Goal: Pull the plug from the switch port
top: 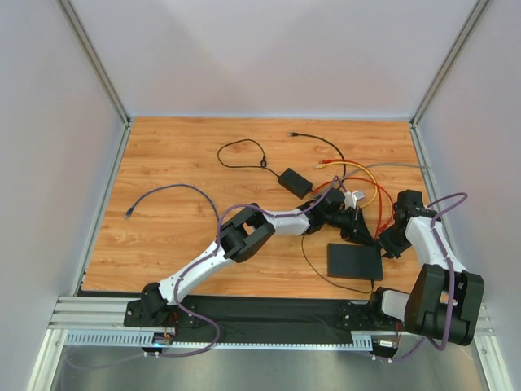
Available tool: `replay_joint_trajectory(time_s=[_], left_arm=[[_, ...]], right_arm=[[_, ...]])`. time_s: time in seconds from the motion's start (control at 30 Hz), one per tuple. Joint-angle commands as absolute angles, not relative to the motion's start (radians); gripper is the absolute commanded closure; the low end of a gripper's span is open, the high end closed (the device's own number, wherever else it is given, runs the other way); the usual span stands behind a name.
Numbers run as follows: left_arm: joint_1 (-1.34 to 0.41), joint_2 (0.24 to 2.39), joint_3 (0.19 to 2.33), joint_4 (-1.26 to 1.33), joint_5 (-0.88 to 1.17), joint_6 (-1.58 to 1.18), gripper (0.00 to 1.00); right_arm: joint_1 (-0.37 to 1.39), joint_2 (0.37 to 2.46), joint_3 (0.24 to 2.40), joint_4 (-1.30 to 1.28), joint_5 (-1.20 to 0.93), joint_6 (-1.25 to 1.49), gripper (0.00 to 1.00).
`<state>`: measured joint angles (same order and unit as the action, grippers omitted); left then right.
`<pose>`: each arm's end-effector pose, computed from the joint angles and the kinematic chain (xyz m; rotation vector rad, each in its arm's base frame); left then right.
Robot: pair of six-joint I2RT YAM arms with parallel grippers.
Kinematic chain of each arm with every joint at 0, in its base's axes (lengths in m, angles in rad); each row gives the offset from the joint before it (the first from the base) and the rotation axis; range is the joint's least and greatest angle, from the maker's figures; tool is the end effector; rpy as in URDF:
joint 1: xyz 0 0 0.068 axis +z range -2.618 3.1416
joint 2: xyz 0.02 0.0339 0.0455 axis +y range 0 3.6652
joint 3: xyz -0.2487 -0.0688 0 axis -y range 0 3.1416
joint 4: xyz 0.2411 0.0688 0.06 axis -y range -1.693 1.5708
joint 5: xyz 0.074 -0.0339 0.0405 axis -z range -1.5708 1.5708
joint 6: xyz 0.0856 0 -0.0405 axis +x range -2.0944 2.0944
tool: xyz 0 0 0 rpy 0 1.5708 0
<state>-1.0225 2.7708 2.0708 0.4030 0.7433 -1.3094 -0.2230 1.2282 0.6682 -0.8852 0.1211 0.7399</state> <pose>0.2664 -0.5473 0.0541 -0.3248 -2.3516 1.9011 0.1855 -0.0527 0.1128 1.3931 2.6419 -0.1271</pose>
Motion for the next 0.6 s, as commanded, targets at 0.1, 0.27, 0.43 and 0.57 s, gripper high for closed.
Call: replay_joint_trajectory(time_s=[0.1,0.27,0.43,0.57], left_arm=[[-0.945,2.767,2.063,0.635,0.572,-1.391,1.00],[-0.943,2.763,2.017,0.681,0.537,-1.486,1.00],[-0.940,2.777,2.048,0.669,0.584,-1.515,1.00],[-0.939,2.734,1.950,0.709,0.563,-1.552,1.00]], right_arm=[[-0.209,1.289,0.574,-0.874,0.106,0.758,0.75],[-0.209,1.287,0.578,-0.874,0.110,0.755,0.75],[-0.207,1.298,0.577,-0.865,0.110,0.744,0.75],[-0.178,1.319,0.574,-0.862,0.120,0.756,0.75]])
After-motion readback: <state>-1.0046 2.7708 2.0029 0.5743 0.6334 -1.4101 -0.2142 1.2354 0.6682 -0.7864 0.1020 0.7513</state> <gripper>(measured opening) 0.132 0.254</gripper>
